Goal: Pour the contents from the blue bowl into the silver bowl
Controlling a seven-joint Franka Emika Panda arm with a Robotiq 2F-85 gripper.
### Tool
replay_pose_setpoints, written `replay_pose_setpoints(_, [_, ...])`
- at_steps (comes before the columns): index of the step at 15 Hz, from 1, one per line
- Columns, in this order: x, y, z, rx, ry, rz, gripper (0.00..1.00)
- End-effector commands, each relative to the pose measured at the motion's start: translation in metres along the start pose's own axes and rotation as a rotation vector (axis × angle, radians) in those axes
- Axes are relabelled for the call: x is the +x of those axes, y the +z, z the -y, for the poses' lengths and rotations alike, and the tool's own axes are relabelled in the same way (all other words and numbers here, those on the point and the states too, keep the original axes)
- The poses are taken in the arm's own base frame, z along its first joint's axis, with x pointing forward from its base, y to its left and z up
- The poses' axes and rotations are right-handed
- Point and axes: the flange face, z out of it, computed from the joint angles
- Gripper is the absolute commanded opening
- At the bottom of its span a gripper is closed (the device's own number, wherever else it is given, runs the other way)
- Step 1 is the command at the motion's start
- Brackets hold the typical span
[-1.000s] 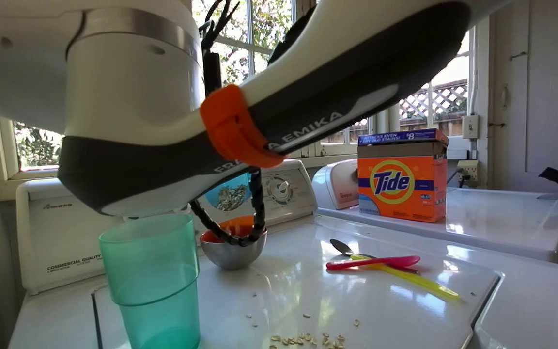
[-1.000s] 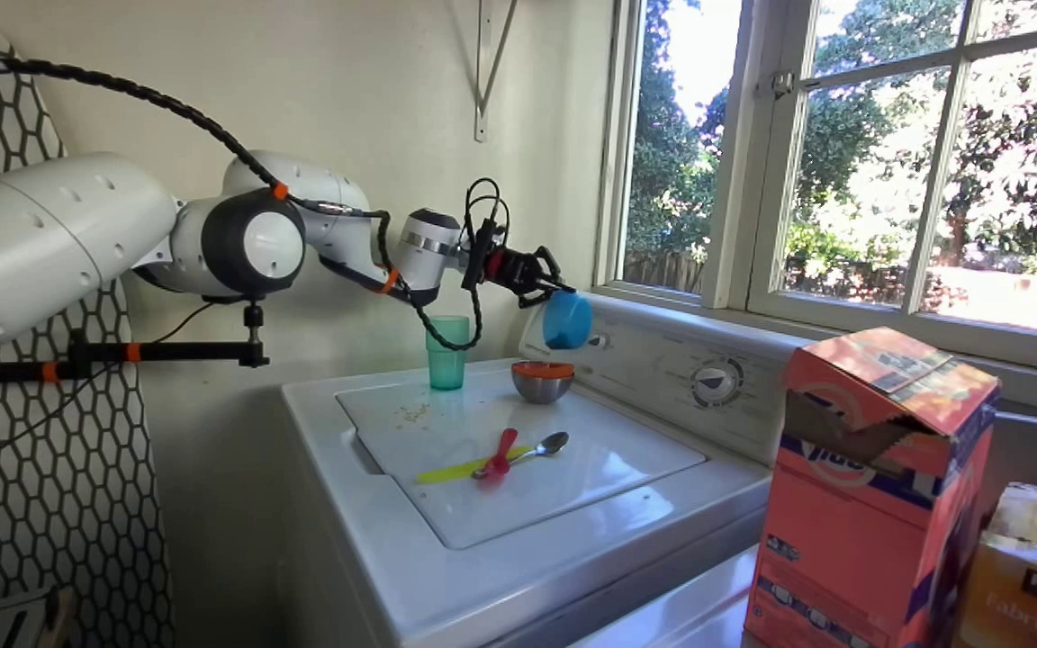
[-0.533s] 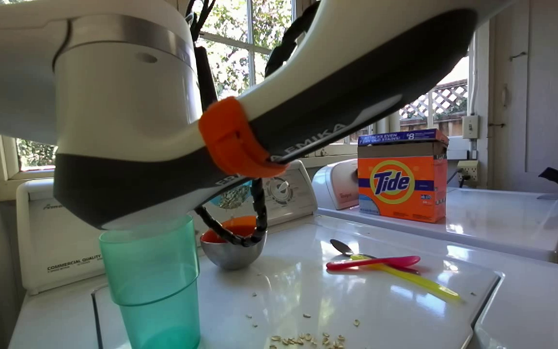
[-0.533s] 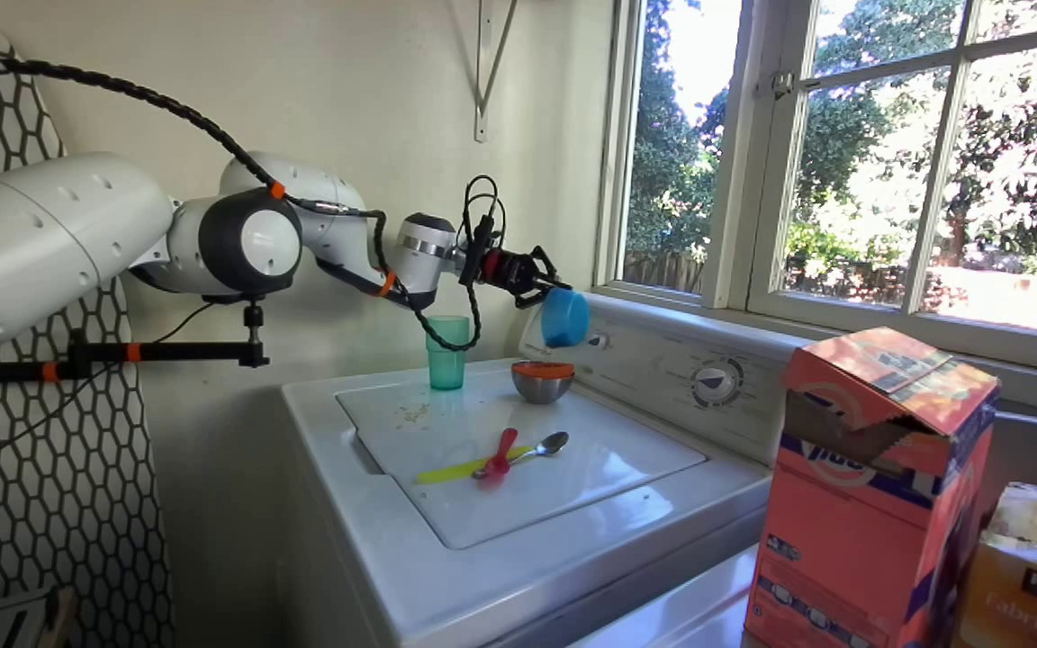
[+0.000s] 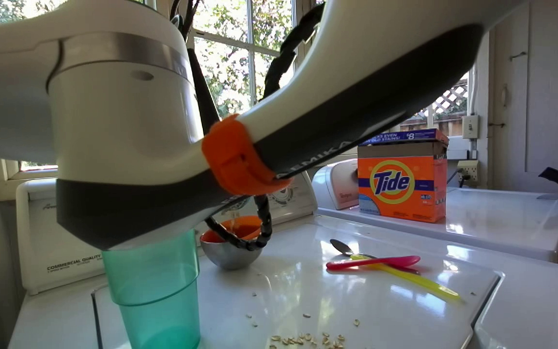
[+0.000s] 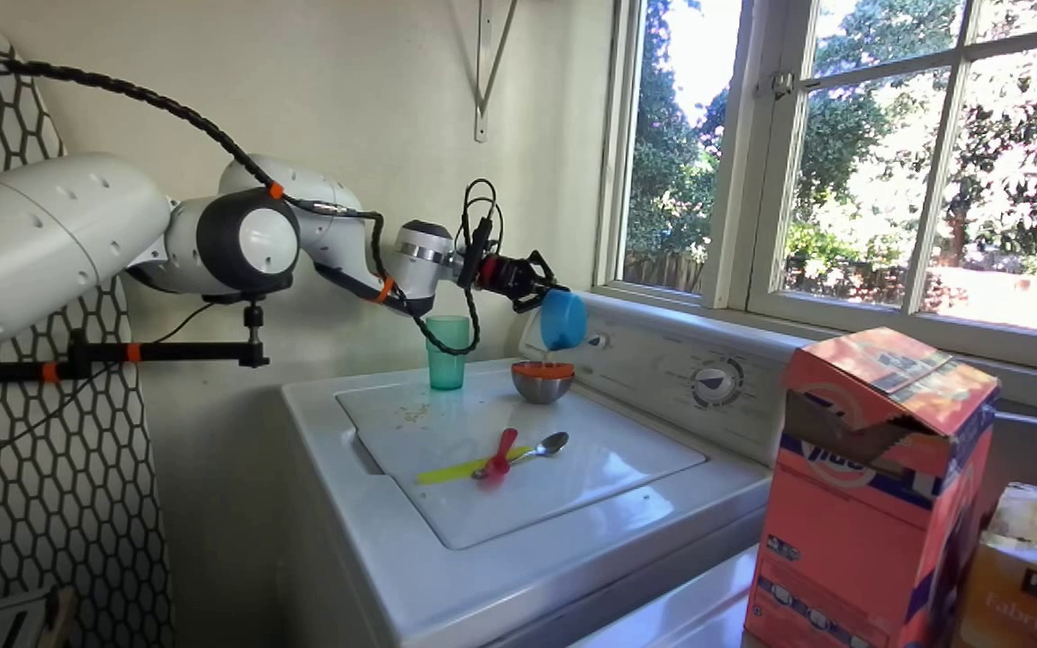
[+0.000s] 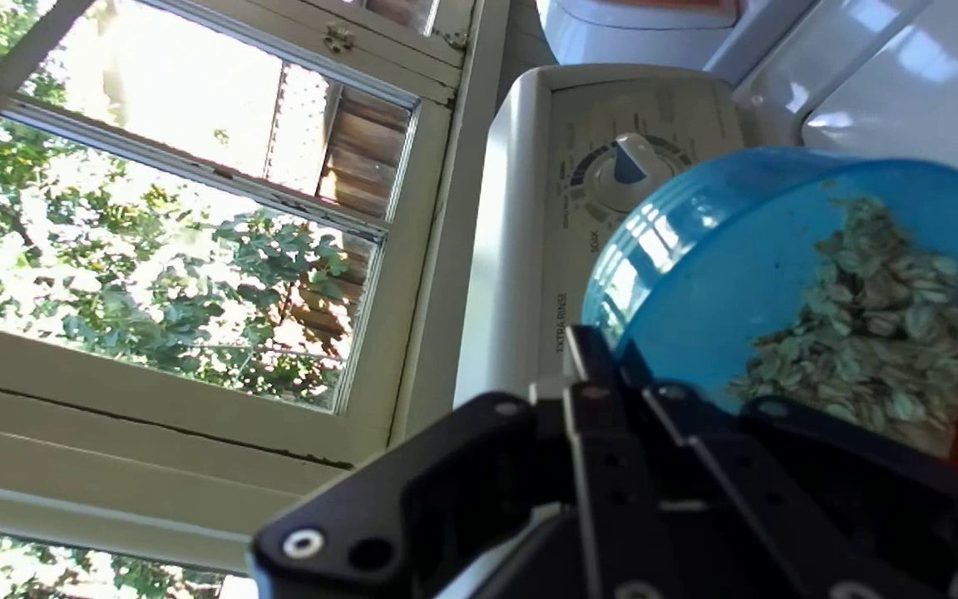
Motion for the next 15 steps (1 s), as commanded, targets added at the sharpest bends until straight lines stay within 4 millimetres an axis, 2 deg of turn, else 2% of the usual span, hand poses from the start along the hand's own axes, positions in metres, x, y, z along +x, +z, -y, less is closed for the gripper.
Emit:
replay_pose_setpoints(1, [0.003, -0.001, 0.005, -0.06, -0.051, -0.008, 0.01])
replay_pose_setpoints(8, [0.008, 0.002, 0.007, -0.123, -0.067, -0.027, 0.01])
replay_pose_setpoints(15, [0.008, -0.012, 0.006, -0.156, -0.127, -0.024, 0.01])
